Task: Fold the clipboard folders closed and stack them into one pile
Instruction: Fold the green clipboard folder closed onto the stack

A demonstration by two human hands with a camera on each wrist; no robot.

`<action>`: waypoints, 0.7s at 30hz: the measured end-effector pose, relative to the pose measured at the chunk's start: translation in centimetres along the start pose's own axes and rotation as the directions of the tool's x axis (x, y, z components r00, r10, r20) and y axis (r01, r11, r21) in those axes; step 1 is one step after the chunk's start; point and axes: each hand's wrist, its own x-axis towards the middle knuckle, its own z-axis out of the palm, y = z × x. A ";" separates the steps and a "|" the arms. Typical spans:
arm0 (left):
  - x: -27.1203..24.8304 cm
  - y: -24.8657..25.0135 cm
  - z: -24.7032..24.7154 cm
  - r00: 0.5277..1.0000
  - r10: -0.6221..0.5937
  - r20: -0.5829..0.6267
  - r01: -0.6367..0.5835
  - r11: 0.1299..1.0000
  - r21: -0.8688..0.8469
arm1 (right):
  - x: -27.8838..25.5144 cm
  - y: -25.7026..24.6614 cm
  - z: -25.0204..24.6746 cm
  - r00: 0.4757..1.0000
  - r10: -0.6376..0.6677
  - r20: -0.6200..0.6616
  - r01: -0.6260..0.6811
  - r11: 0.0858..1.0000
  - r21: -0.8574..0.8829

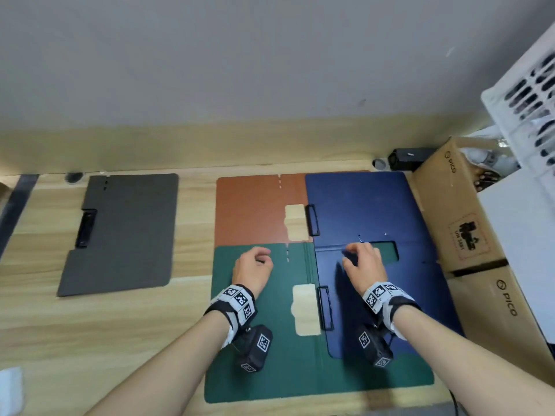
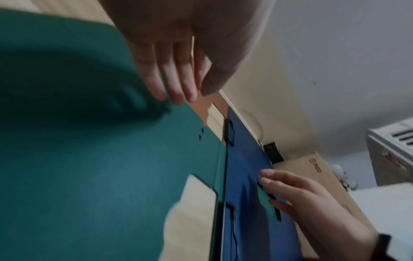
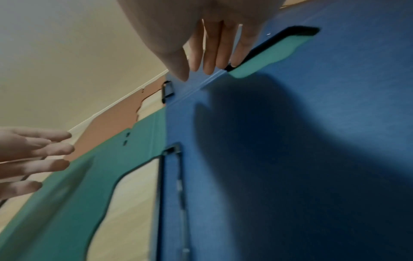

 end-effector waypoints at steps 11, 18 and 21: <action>-5.2 1.4 7.0 0.975 -0.090 0.205 0.007 0.927 0.374 | 0.6 3.9 -0.2 1.000 0.013 -0.022 -0.017 0.981 -0.193; -6.5 1.8 9.6 0.946 -0.111 0.305 -0.106 0.783 0.614 | 0.8 4.9 0.1 1.000 -0.007 -0.008 0.005 0.963 -0.269; -6.6 1.7 10.3 0.948 -0.079 0.309 -0.156 0.730 0.665 | 1.3 5.4 -0.3 0.998 -0.006 0.056 0.019 0.973 -0.232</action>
